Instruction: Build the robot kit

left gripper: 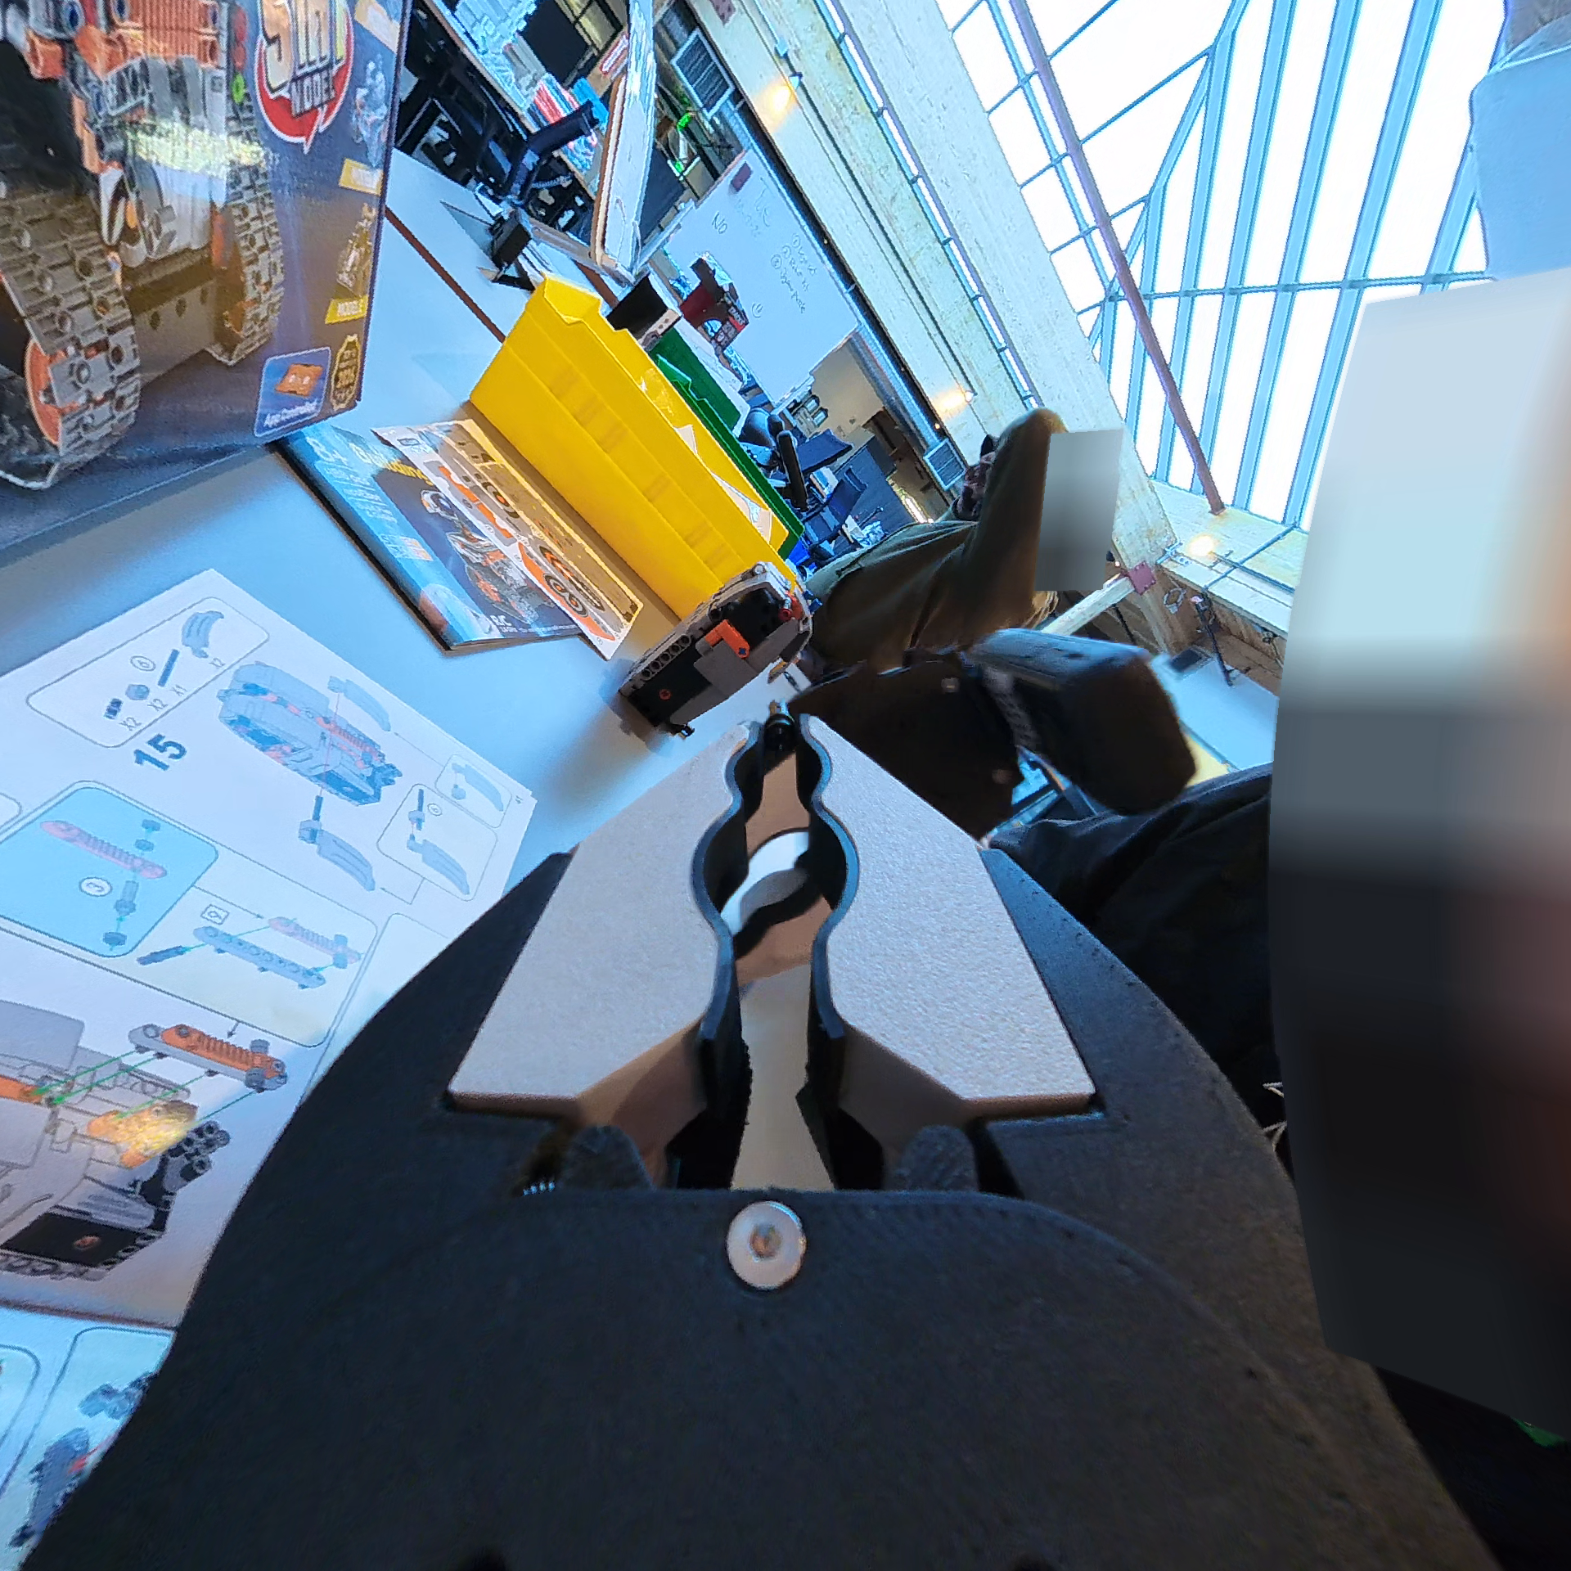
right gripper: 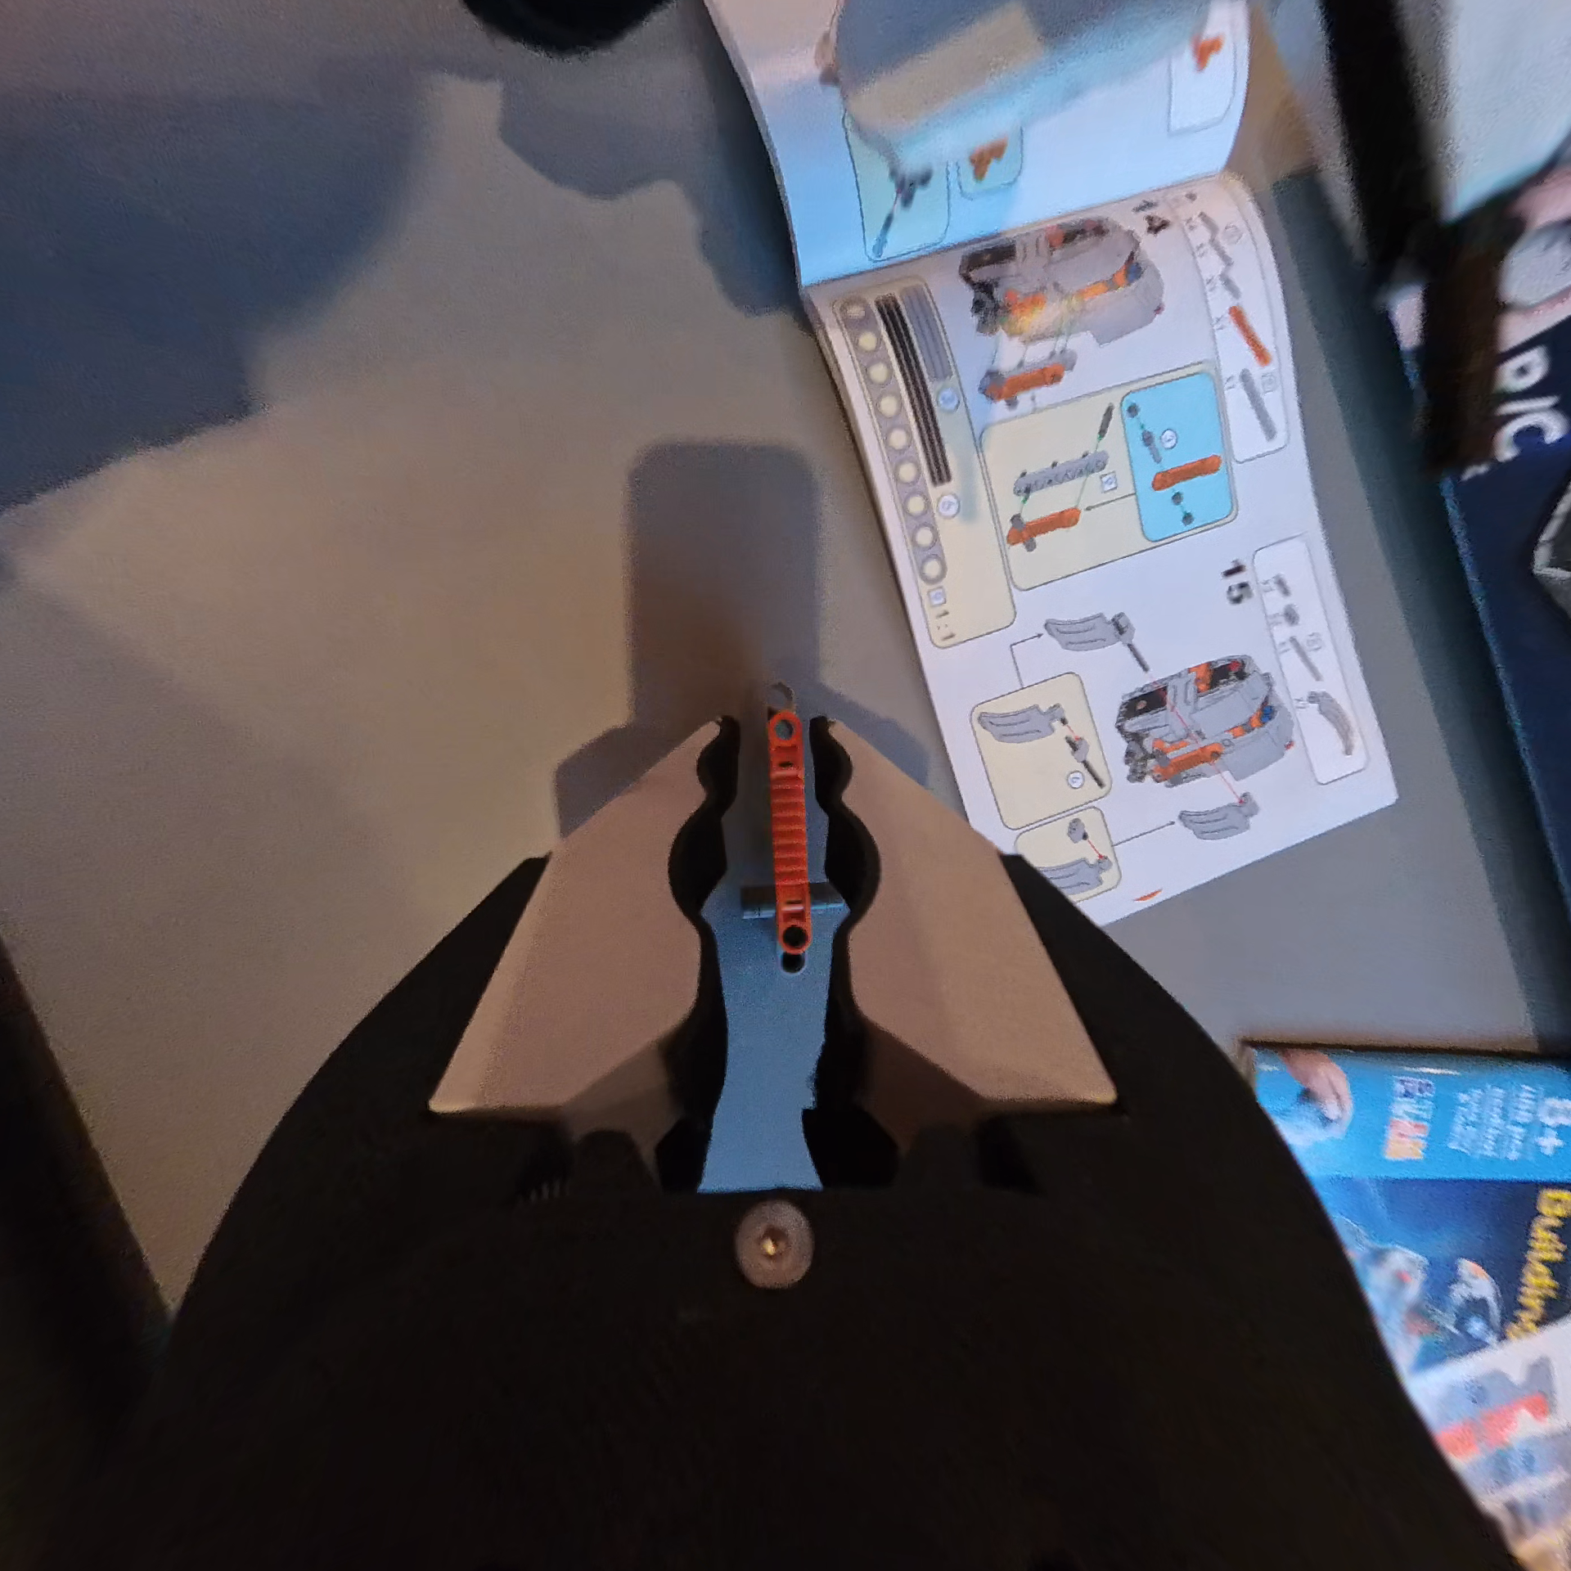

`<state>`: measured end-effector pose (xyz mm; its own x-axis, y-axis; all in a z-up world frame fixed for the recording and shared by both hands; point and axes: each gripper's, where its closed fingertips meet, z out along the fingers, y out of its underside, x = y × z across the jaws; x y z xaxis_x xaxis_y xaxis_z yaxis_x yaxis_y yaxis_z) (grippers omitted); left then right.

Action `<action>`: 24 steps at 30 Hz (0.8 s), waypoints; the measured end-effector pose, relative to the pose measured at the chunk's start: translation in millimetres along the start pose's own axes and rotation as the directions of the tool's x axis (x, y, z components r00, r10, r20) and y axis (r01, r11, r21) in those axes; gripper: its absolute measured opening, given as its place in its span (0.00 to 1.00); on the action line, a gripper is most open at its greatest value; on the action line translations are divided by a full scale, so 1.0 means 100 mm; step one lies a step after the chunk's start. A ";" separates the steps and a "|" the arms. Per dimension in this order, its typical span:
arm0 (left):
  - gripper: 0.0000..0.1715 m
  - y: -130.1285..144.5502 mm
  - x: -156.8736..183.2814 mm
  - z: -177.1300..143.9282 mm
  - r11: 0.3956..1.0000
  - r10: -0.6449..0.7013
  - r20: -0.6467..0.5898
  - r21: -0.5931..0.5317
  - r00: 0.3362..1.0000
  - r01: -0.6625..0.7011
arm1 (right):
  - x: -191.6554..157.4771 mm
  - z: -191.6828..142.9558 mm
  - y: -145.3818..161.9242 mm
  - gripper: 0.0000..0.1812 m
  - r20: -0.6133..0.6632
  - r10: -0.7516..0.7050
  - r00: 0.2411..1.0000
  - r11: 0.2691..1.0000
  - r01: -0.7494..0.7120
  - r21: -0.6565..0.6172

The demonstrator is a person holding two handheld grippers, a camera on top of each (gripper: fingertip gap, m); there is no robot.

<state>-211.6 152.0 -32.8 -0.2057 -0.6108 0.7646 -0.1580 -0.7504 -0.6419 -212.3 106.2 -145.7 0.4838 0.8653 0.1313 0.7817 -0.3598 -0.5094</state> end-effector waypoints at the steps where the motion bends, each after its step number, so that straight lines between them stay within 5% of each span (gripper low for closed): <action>1: 0.01 -0.01 0.01 -0.01 1.000 0.002 -0.002 0.002 1.000 -0.002 | 0.00 -0.04 -0.05 0.09 -0.018 -0.004 1.000 1.000 0.004 0.000; 9: 0.01 -0.18 0.01 -0.34 0.995 0.016 0.055 0.100 0.998 -0.021 | 0.00 -0.04 0.02 0.12 0.029 0.024 0.999 0.981 -0.018 -0.194; 24: 0.01 -0.29 0.16 -0.46 0.986 0.036 0.010 0.165 0.999 -0.037 | 0.01 0.11 0.07 0.08 0.074 0.058 0.996 0.972 -0.040 -0.231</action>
<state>-254.4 175.6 -5.0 -0.2014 -0.6402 0.7414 0.0115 -0.7584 -0.6517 -210.7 108.2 -158.2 0.4981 0.8663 0.0376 0.8315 -0.4649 -0.3041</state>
